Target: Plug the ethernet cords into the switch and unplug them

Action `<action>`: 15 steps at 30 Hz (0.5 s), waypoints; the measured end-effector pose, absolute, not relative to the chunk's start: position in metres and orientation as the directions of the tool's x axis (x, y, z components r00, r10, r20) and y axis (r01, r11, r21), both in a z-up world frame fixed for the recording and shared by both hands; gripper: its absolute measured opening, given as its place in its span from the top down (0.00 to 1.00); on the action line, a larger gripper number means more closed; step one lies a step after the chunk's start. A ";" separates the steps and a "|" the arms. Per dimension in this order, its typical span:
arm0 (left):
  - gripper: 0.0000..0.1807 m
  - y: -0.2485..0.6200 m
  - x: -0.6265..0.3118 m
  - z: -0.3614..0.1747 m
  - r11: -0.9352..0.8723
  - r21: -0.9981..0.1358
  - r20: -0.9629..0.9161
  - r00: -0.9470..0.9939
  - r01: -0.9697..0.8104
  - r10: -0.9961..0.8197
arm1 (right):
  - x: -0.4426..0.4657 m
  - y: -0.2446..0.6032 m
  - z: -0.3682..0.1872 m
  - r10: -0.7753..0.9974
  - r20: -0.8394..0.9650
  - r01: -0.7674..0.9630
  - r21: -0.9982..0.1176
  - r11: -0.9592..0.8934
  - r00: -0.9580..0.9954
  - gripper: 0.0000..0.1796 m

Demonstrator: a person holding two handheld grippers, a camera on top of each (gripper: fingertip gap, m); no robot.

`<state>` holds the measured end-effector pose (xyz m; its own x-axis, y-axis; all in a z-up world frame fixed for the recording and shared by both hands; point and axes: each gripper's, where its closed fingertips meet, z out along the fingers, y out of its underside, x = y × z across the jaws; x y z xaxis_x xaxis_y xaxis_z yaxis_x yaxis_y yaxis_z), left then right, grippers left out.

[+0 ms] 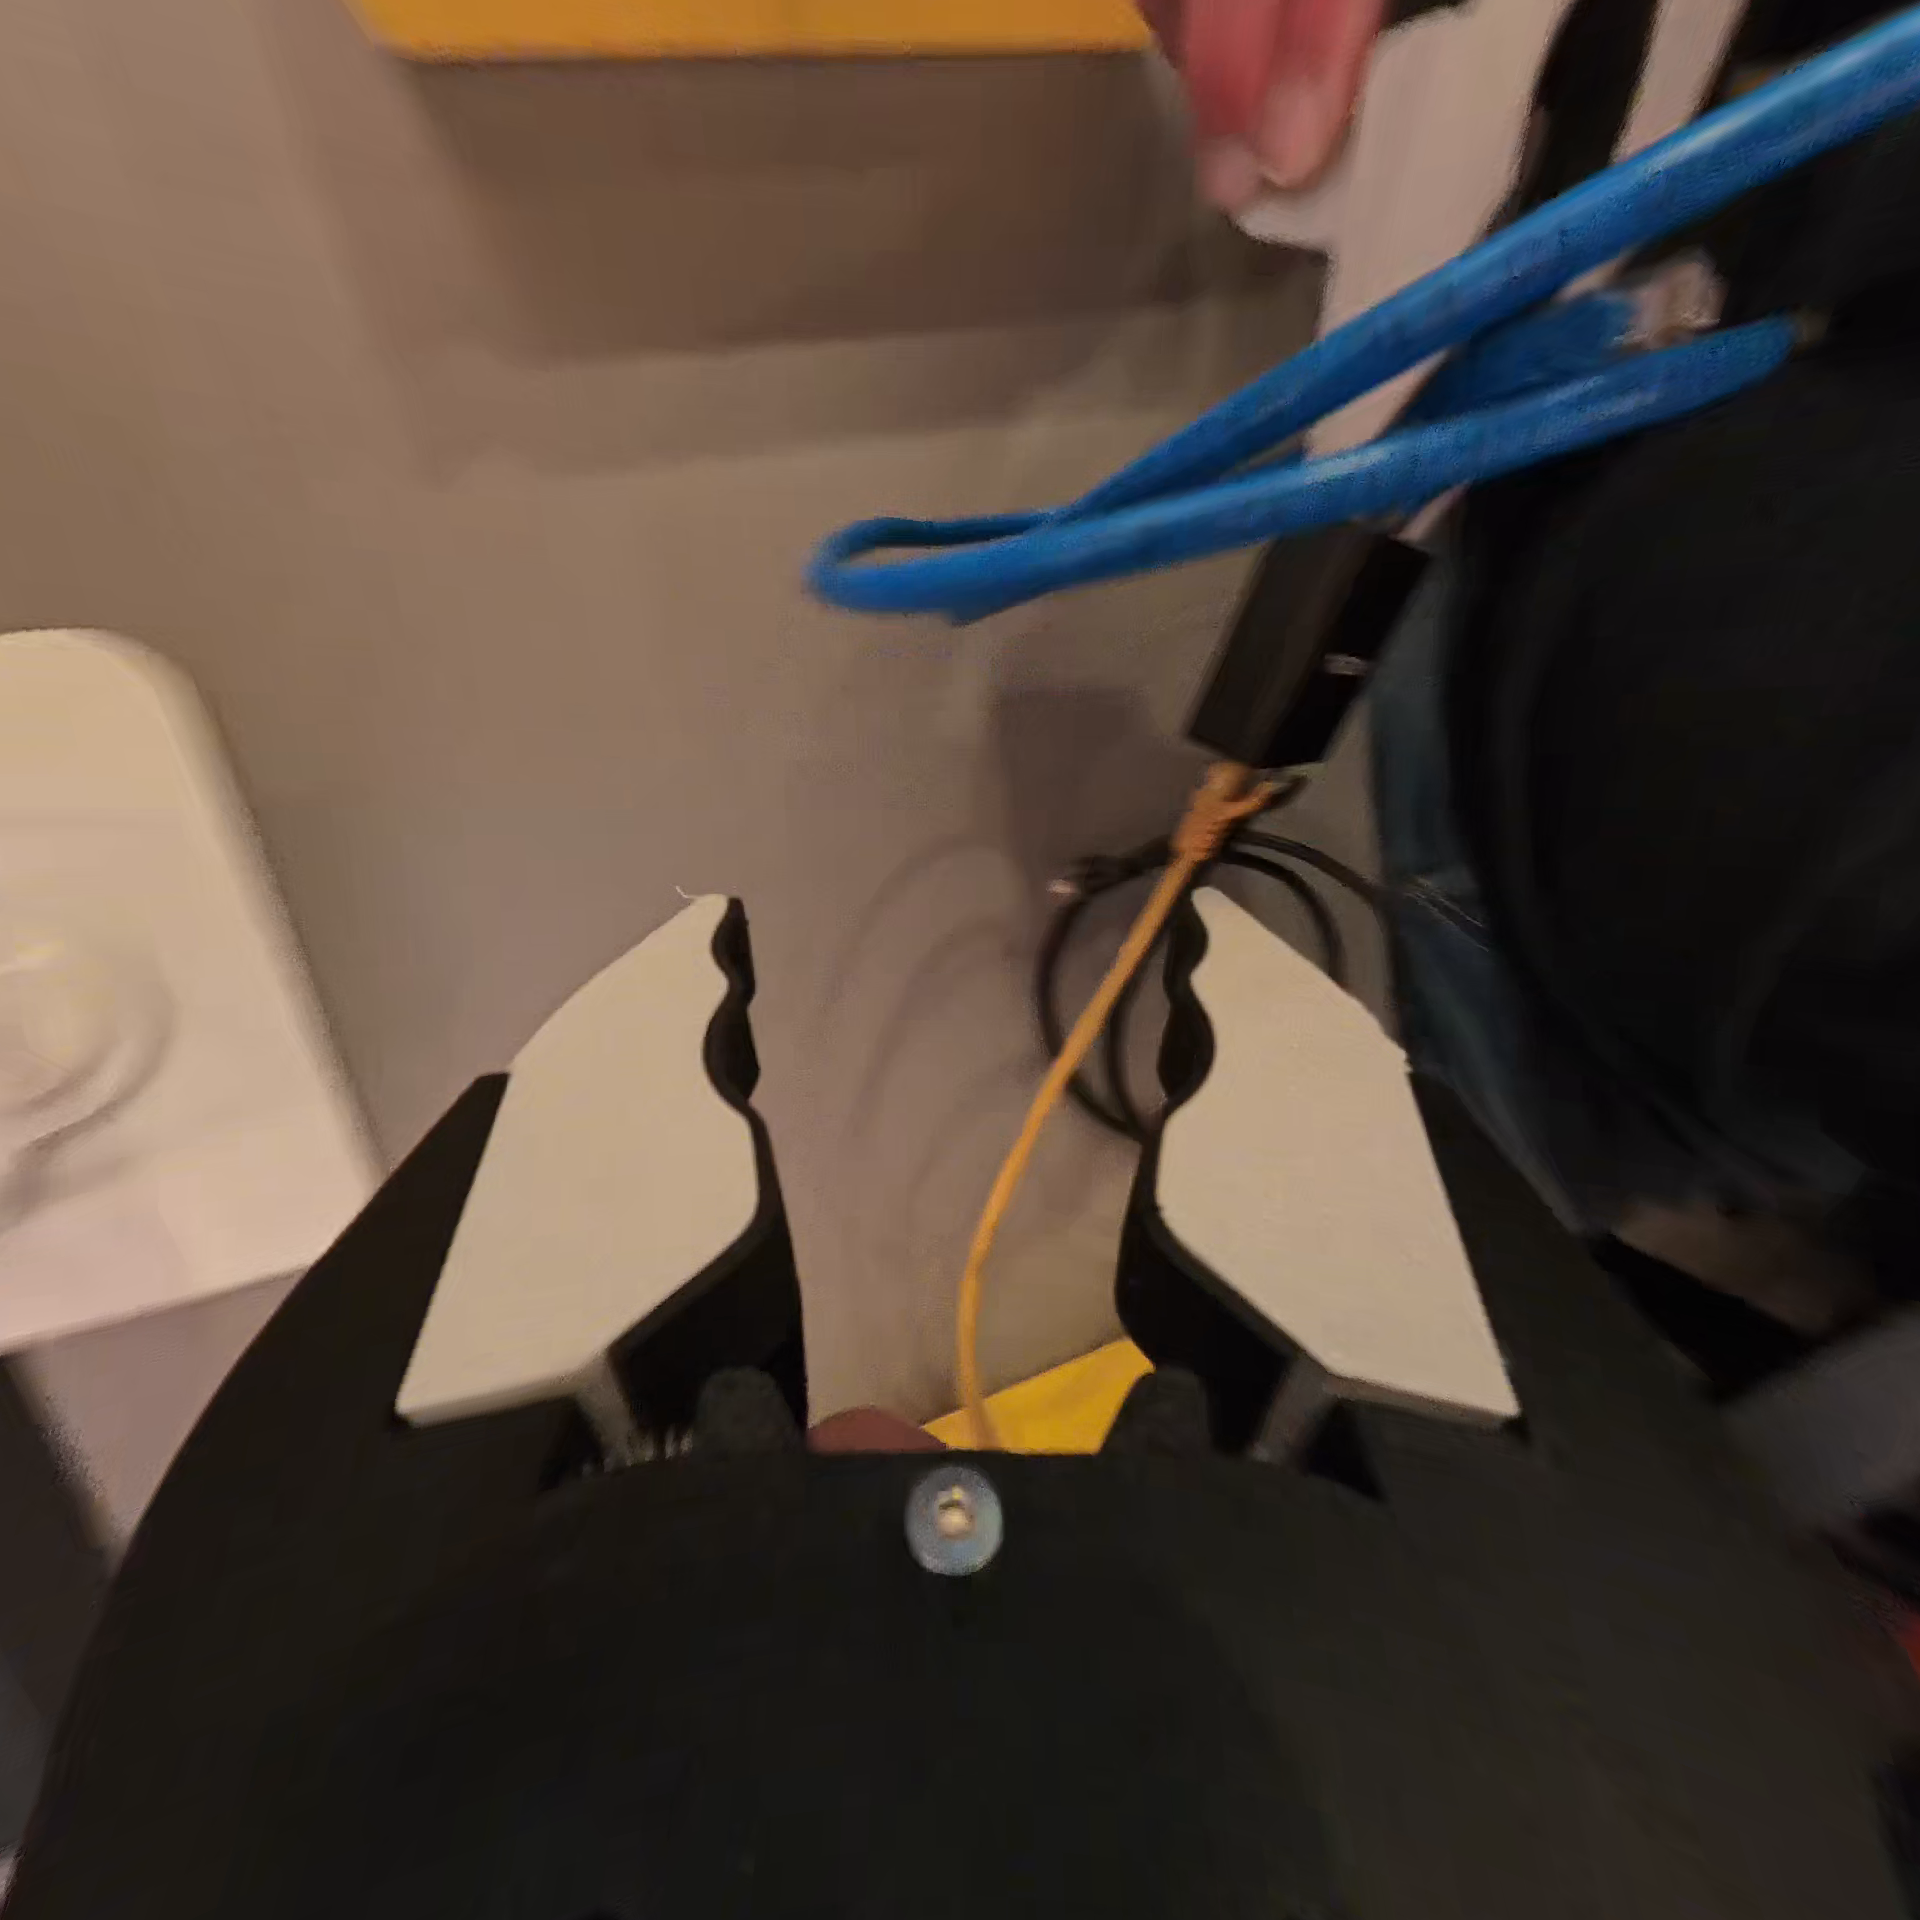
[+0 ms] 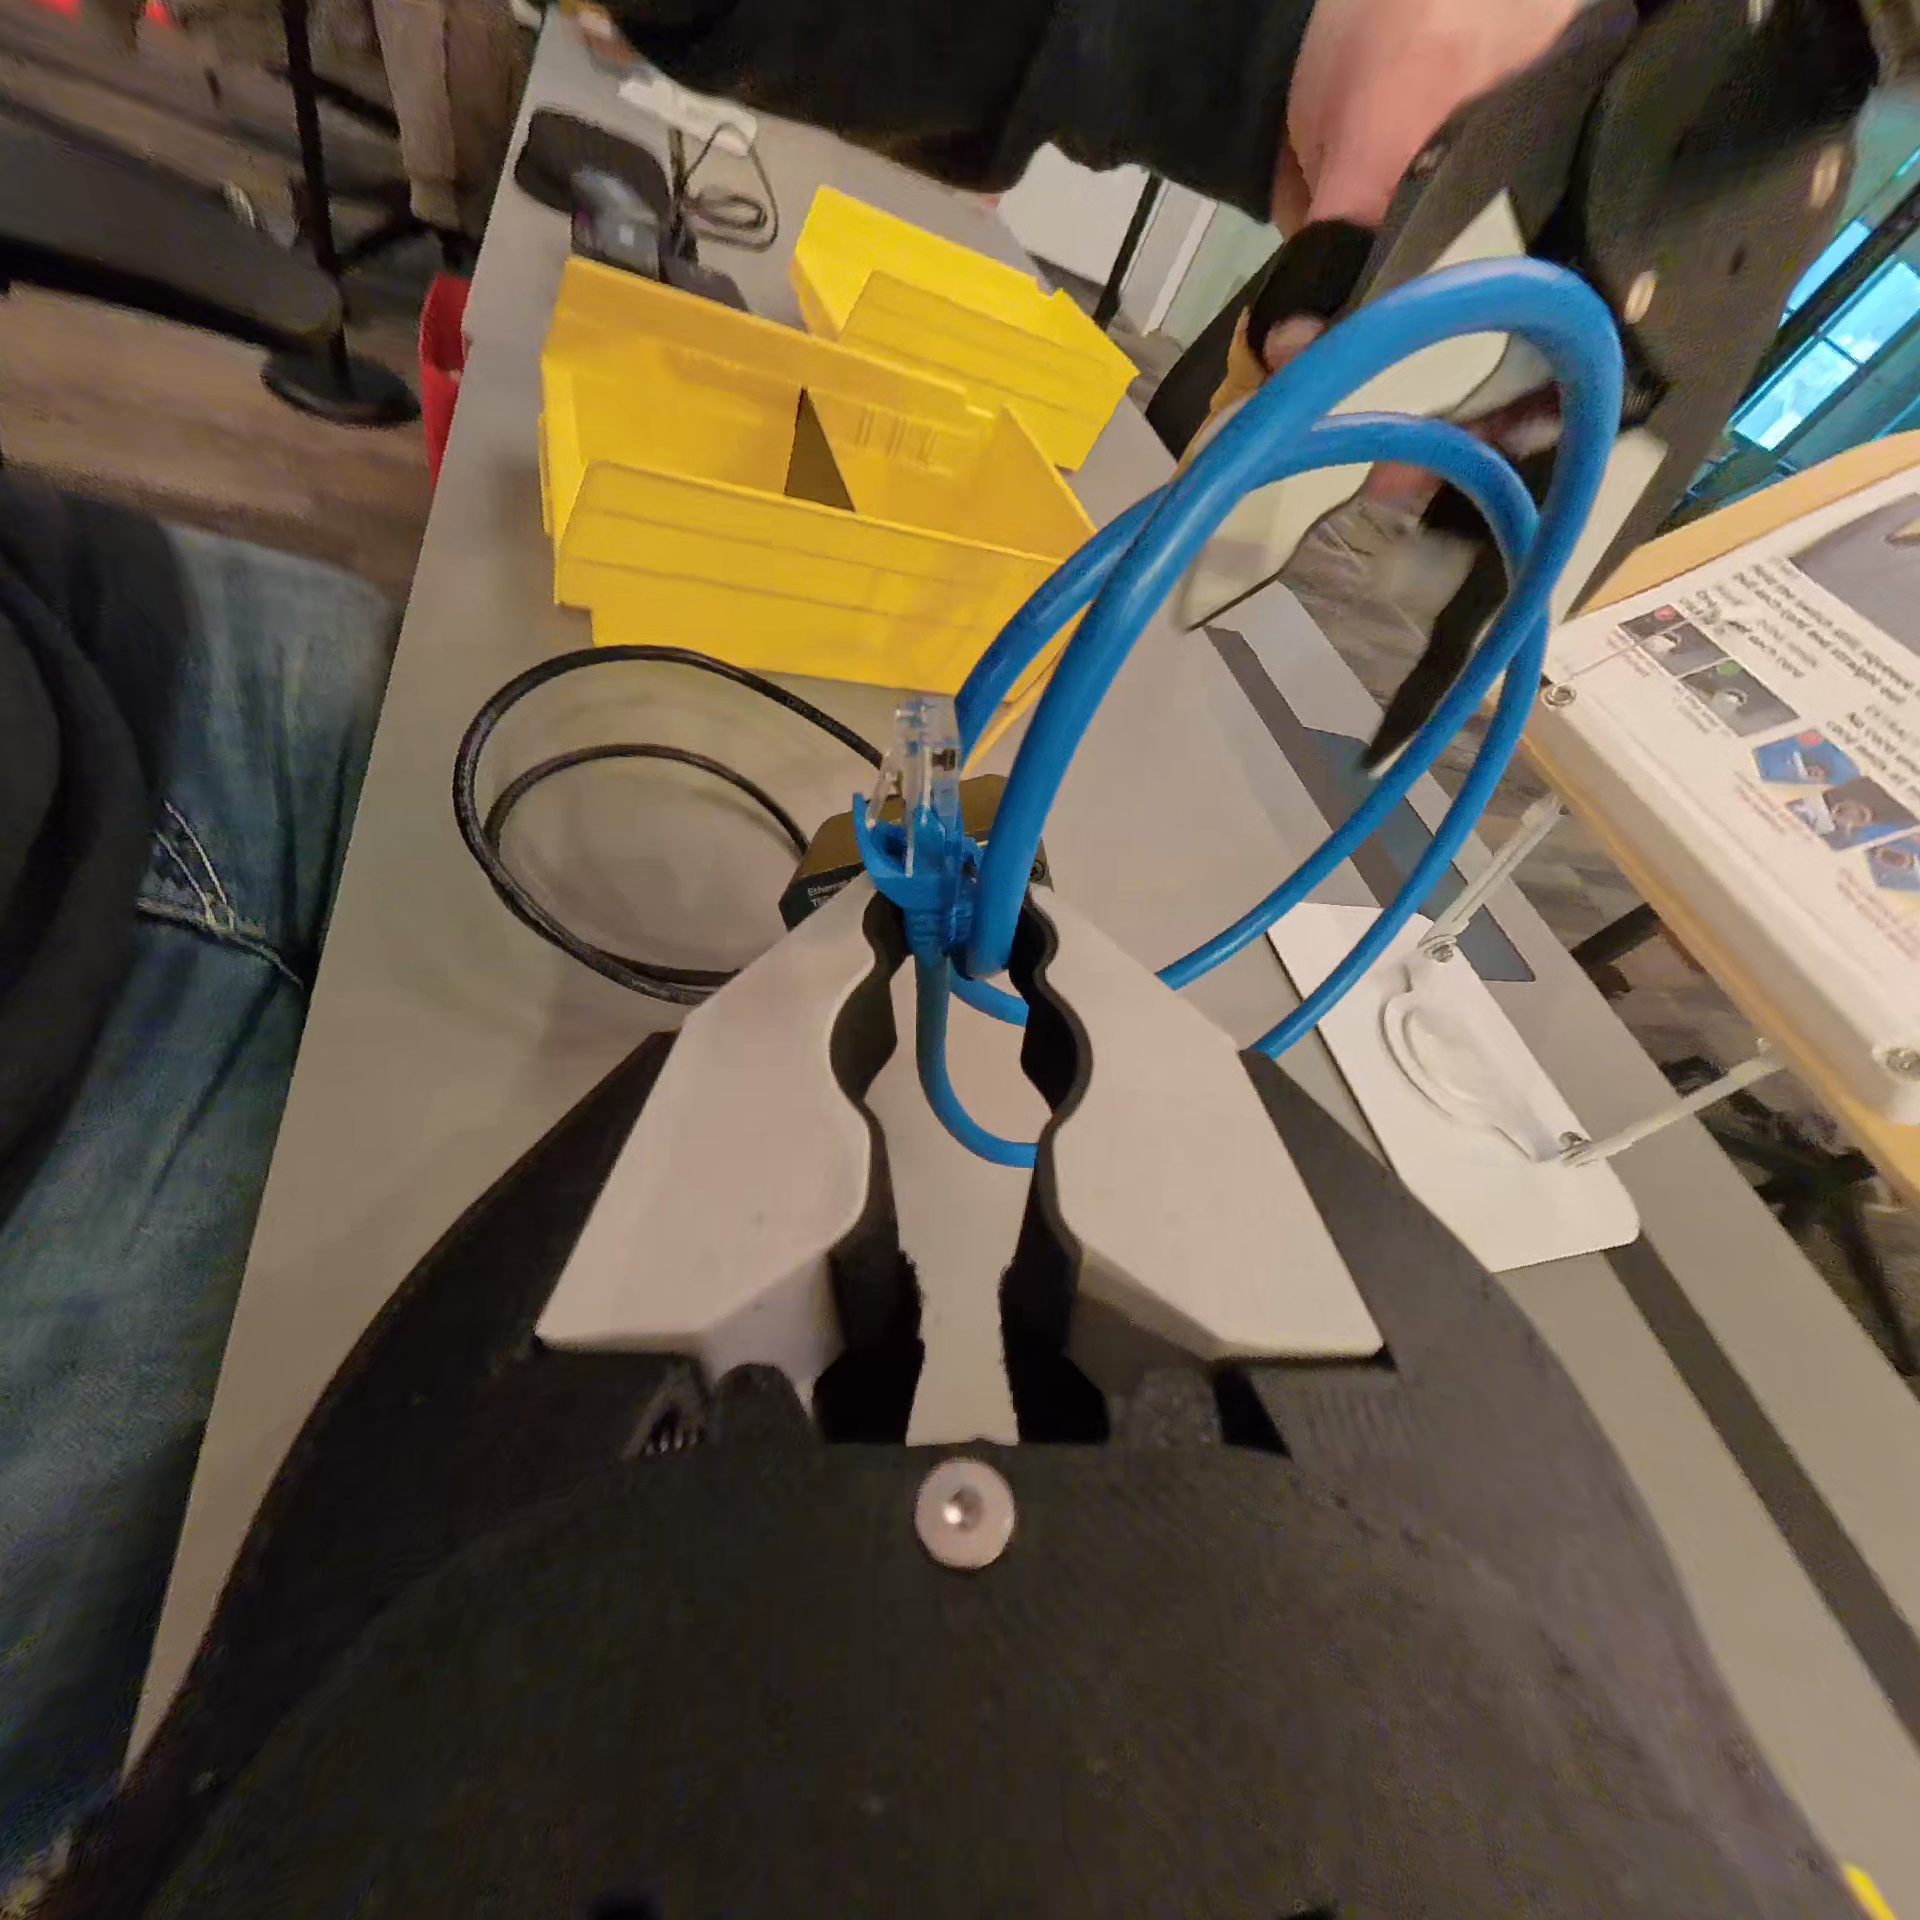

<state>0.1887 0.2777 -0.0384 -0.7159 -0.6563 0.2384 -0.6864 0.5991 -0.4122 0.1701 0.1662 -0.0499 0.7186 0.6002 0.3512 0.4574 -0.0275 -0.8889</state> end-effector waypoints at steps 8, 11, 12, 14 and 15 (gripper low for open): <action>0.40 0.282 0.170 0.052 0.609 -0.614 -0.276 -0.586 -0.502 -0.762 | 0.184 0.170 -0.039 0.576 0.213 0.272 -0.962 -0.017 0.789 0.90; 0.31 0.239 0.152 0.024 0.644 -0.621 -0.341 -0.587 -0.446 -0.734 | 0.185 0.171 -0.031 0.589 0.144 0.175 -0.985 0.005 0.795 0.90; 0.26 0.227 0.147 0.005 0.659 -0.597 -0.345 -0.595 -0.457 -0.726 | 0.184 0.171 -0.030 0.597 0.124 0.148 -0.989 0.009 0.793 0.90; 0.26 0.208 0.146 -0.029 0.652 -0.594 -0.334 -0.593 -0.471 -0.732 | 0.182 0.171 -0.029 0.608 0.092 0.104 -0.994 0.016 0.789 0.90; 0.25 0.199 0.143 -0.047 0.640 -0.583 -0.296 -0.602 -0.501 -0.741 | 0.181 0.171 -0.029 0.613 0.081 0.090 -0.996 0.016 0.786 0.90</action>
